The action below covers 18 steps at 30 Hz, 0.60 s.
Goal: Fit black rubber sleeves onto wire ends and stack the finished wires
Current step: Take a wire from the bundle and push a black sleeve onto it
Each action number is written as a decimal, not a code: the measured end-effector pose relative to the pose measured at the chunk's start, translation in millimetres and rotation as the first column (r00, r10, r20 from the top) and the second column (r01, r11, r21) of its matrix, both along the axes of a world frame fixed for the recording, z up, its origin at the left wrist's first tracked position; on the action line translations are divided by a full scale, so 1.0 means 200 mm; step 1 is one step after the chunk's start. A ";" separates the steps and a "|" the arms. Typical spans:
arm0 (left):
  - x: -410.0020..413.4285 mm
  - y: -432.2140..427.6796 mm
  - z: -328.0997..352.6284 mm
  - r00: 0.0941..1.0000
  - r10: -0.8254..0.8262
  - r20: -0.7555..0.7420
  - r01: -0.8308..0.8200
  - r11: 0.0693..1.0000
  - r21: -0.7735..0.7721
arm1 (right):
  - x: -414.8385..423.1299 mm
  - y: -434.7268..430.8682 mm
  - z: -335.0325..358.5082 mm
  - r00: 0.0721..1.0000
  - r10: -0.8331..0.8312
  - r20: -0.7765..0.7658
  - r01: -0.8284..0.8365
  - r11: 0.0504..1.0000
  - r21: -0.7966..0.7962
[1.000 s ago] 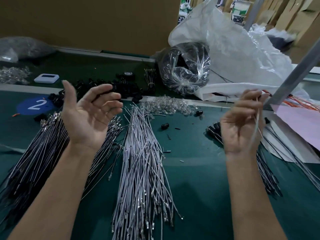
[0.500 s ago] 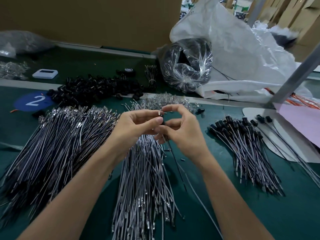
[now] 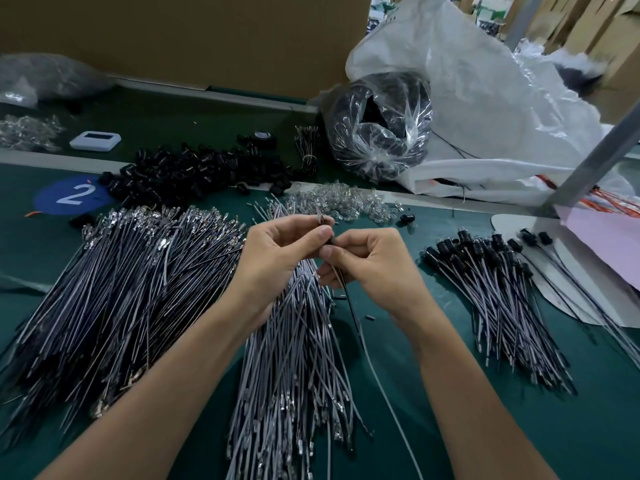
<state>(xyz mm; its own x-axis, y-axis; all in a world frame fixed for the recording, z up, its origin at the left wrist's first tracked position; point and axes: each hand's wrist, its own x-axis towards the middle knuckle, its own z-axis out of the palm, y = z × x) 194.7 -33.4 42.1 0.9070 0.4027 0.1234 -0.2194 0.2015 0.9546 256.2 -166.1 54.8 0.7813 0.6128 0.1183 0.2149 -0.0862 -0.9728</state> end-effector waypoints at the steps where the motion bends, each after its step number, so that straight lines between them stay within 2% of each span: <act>1: 0.00 0.00 0.00 1.000 0.002 0.000 -0.002 1.000 -0.001 | 0.00 0.00 0.00 1.000 -0.009 -0.001 0.009 1.000 0.007; 10: -0.01 0.02 0.02 0.989 0.145 0.016 -0.143 0.986 -0.082 | -0.01 0.01 -0.01 1.000 -0.026 -0.012 0.026 1.000 0.000; 18: -0.02 0.03 0.02 0.997 0.068 0.026 -0.065 0.995 -0.073 | -0.01 0.02 -0.01 1.000 -0.019 -0.020 0.019 1.000 -0.011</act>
